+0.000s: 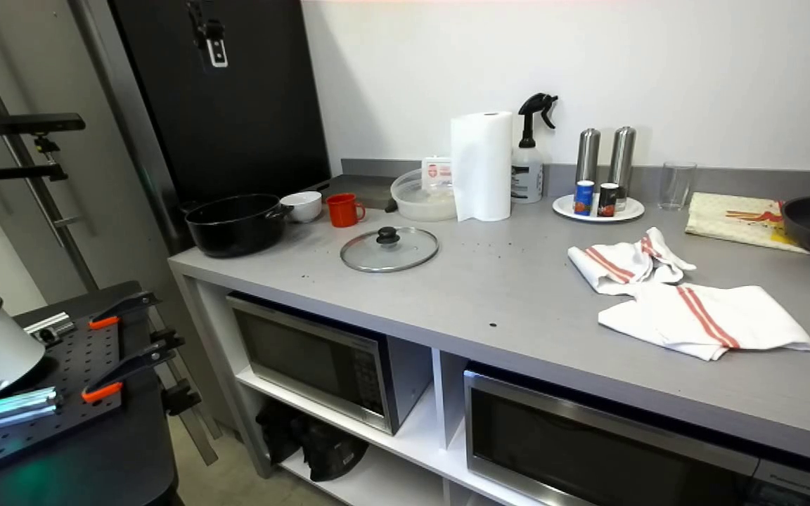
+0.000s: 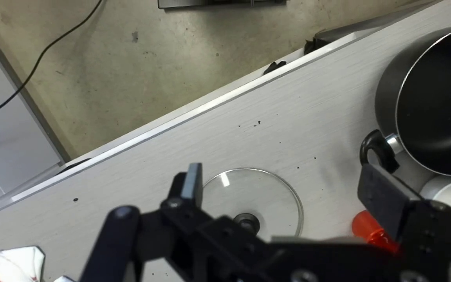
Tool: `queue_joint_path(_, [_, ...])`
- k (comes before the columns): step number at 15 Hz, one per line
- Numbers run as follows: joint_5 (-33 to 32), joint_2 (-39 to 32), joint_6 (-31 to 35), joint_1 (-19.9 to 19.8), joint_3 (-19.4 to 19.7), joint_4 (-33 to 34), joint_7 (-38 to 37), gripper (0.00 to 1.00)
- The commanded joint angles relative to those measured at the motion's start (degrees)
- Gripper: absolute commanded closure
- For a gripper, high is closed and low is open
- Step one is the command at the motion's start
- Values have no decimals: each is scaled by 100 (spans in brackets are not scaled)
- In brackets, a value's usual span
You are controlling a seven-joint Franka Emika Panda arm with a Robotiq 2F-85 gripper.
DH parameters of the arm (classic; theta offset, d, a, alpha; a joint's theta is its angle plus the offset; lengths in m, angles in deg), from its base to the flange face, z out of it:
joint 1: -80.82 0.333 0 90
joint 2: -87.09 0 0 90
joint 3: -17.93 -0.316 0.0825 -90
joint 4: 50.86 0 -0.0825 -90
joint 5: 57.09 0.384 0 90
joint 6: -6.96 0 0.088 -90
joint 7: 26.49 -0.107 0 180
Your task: Place the lid on the pot
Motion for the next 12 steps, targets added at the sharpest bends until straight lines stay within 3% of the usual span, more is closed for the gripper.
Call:
queue_joint_path(1, [-175, -842, 96, -32, 153, 541, 243, 0])
queue_joint_path(12, [-573, -3079, 1216, 31, 408, 1595, 525, 0])
